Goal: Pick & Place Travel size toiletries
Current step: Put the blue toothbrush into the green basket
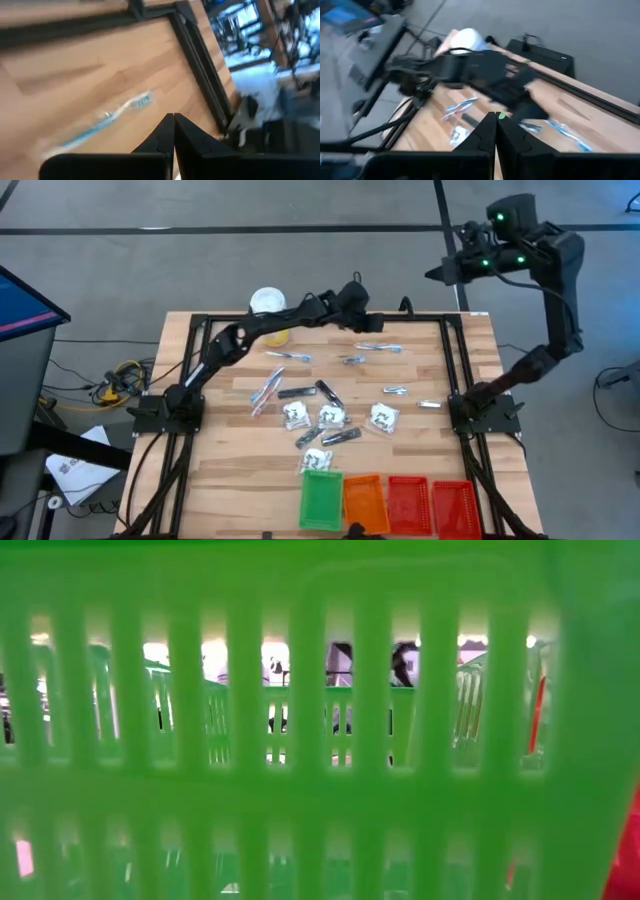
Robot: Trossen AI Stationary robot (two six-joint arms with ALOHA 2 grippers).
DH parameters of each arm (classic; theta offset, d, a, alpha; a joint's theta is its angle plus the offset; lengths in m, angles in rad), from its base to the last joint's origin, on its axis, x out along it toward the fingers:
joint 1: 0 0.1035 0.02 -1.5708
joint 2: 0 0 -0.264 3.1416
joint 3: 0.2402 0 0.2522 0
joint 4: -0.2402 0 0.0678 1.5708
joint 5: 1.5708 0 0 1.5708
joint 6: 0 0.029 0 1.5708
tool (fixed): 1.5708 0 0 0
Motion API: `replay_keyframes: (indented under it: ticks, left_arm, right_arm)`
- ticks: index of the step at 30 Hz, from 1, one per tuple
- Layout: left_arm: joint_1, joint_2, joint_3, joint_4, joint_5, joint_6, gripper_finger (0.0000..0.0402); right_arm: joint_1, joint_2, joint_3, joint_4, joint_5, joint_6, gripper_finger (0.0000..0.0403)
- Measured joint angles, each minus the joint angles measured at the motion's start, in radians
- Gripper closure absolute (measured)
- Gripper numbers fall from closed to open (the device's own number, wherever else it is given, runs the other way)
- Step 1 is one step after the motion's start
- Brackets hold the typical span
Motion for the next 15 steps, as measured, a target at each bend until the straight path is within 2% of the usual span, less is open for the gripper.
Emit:
replay_keyframes:
  ticks: [5, 8, 11, 15]
  left_arm:
    - [0.0, 0.058, 0.024, 0.023, -0.017, -0.352, 0.0402]
    - [0.015, 0.074, 0.022, 0.005, 0.002, -0.5, 0.0402]
    - [0.03, 0.074, 0.022, -0.089, 0.038, -0.603, 0.0402]
    - [0.035, 0.063, 0.022, -0.125, 0.049, -0.625, 0.0402]
  right_arm:
    - [0.0, -0.026, 0.0, 0.0, -0.047, -0.026, 0.0403]
    - [0.0, -0.028, 0.0, 0.0, -0.072, -0.033, 0.0403]
    - [0.0, -0.034, 0.0, 0.0, -0.1, -0.06, 0.0403]
    - [0.003, -0.041, 0.0, 0.0, -0.123, -0.074, 0.0403]
